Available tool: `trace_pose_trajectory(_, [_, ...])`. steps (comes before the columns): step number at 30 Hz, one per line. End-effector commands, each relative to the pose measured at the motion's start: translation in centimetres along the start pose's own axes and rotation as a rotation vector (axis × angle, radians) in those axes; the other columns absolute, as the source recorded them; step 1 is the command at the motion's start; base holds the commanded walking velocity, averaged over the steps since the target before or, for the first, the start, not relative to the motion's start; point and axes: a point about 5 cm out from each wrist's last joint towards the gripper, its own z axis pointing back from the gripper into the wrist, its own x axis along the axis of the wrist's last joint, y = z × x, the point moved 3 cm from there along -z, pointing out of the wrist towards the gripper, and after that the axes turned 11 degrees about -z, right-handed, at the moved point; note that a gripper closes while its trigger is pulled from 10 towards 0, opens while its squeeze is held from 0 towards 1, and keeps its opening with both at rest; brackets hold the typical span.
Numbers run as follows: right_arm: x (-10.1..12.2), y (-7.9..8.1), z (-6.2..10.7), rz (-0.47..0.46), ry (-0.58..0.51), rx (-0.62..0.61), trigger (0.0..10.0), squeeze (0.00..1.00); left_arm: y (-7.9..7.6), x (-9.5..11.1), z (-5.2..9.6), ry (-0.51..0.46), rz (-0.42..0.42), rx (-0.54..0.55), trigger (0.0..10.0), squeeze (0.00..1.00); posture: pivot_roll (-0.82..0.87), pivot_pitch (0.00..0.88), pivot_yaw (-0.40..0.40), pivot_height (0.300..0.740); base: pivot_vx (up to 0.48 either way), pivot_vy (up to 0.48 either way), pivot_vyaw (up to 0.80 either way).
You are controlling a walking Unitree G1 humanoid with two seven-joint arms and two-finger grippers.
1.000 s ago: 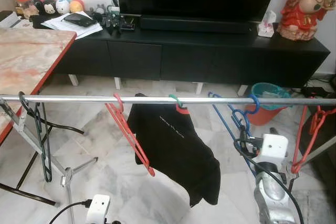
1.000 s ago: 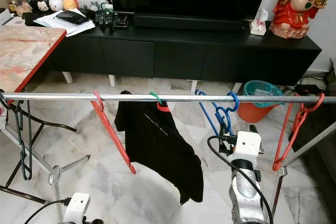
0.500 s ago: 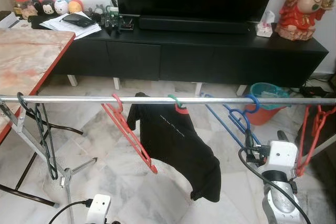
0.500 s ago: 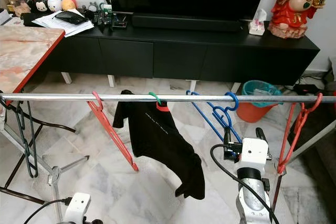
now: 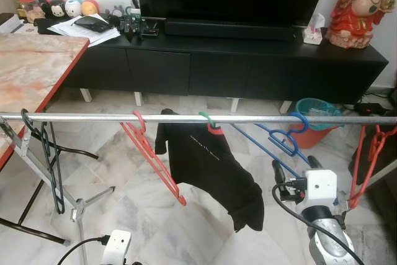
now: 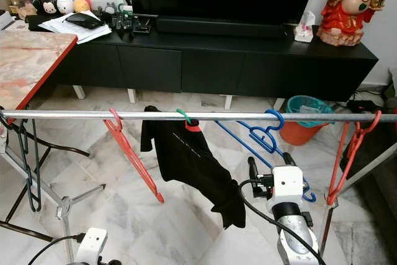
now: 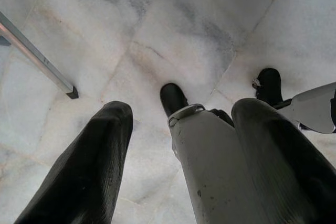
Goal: Hang hanger
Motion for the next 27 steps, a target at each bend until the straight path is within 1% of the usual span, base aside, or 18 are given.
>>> trace_pose_trajectory(1, [-1.6, -0.6, 0.0, -0.051, 0.088, -0.045, 10.0, 0.00, -0.3, -0.5, 0.0, 0.023, -0.012, -0.017, 10.0, 0.00, -0.13, 0.000, -0.062, 0.740, 0.000, 0.000, 0.00])
trace_pose_trajectory(2, [-1.6, -0.6, 0.0, -0.051, 0.088, -0.045, 10.0, 0.00, -0.3, -0.5, 0.0, 0.023, -0.012, -0.017, 10.0, 0.00, -0.13, 0.000, -0.062, 0.740, 0.000, 0.000, 0.00])
trace_pose_trajectory(3, [-2.0, -0.9, -0.1, -0.062, 0.112, -0.071, 10.0, 0.00, -0.3, -0.5, 0.0, 0.023, -0.012, -0.017, 10.0, 0.00, -0.13, 0.000, -0.062, 0.740, 0.000, 0.000, 0.00])
trace_pose_trajectory(5, [-2.7, -1.5, -0.2, -0.055, 0.152, -0.112, 10.0, 0.00, -0.3, -0.4, 0.0, 0.023, -0.012, -0.017, 10.0, 0.00, -0.13, 0.000, -0.063, 0.740, 0.000, 0.000, 0.00])
trace_pose_trajectory(7, [-3.7, -1.6, -0.3, -0.063, 0.209, -0.127, 10.0, 0.00, -0.3, -0.4, 0.0, 0.023, -0.011, -0.017, 10.0, 0.00, -0.13, 0.000, -0.063, 0.740, 0.000, 0.000, 0.00])
trace_pose_trajectory(8, [-3.7, -1.6, -0.3, -0.063, 0.209, -0.127, 10.0, 0.00, -0.3, -0.4, 0.0, 0.023, -0.011, -0.017, 10.0, 0.00, -0.13, 0.000, -0.063, 0.740, 0.000, 0.000, 0.00])
trace_pose_trajectory(9, [-4.6, -1.5, -0.3, -0.074, 0.259, -0.123, 10.0, 0.00, -0.3, -0.4, 0.0, 0.023, -0.011, -0.019, 10.0, 0.00, -0.13, 0.000, -0.063, 0.740, 0.000, 0.000, 0.00])
trace_pose_trajectory(10, [-4.6, -1.5, -0.3, -0.074, 0.259, -0.123, 10.0, 0.00, -0.3, -0.4, 0.0, 0.023, -0.011, -0.019, 10.0, 0.00, -0.13, 0.000, -0.063, 0.740, 0.000, 0.000, 0.00])
trace_pose_trajectory(11, [-5.7, -1.6, -0.2, -0.066, 0.315, -0.124, 10.0, 0.00, -0.3, -0.4, 0.0, 0.024, -0.012, -0.021, 10.0, 0.00, -0.13, 0.000, -0.064, 0.740, 0.000, 0.000, 0.00])
trace_pose_trajectory(12, [-6.3, -1.6, 0.0, -0.060, 0.348, -0.127, 10.0, 0.00, -0.4, -0.4, 0.0, 0.024, -0.012, -0.022, 10.0, 0.00, -0.13, 0.000, -0.064, 0.740, 0.000, 0.000, 0.00])
trace_pose_trajectory(13, [-6.3, -1.6, 0.0, -0.060, 0.348, -0.127, 10.0, 0.00, -0.4, -0.4, 0.0, 0.024, -0.012, -0.022, 10.0, 0.00, -0.13, 0.000, -0.064, 0.740, 0.000, 0.000, 0.00])
trace_pose_trajectory(14, [-7.3, -1.7, 0.2, -0.044, 0.402, -0.122, 10.0, 0.00, -0.4, -0.4, 0.0, 0.025, -0.011, -0.022, 10.0, 0.00, -0.12, 0.000, -0.065, 0.740, 0.000, 0.000, 0.00])
trace_pose_trajectory(18, [-8.7, -1.4, 0.5, -0.065, 0.463, -0.103, 10.0, 0.00, -0.4, -0.4, 0.0, 0.025, -0.008, -0.022, 10.0, 0.00, -0.12, 0.000, -0.068, 0.740, 0.000, 0.000, 0.00])
trace_pose_trajectory(23, [-9.6, -1.4, 0.7, -0.052, 0.515, -0.094, 10.0, 0.00, -0.4, -0.3, 0.0, 0.024, -0.006, -0.023, 10.0, 0.00, -0.12, 0.000, -0.066, 0.740, 0.000, 0.000, 0.00])
trace_pose_trajectory(25, [-10.7, -1.7, 0.8, -0.042, 0.572, -0.123, 10.0, 0.00, -0.4, -0.2, 0.0, 0.023, -0.005, -0.025, 10.0, 0.00, -0.12, 0.000, -0.063, 0.740, 0.000, 0.000, 0.00])
trace_pose_trajectory(27, [-11.1, -1.9, 0.7, -0.034, 0.594, -0.152, 10.0, 0.00, -0.4, -0.2, -0.1, 0.022, -0.004, -0.023, 10.0, 0.00, -0.12, 0.000, -0.062, 0.740, 0.000, 0.000, 0.00])
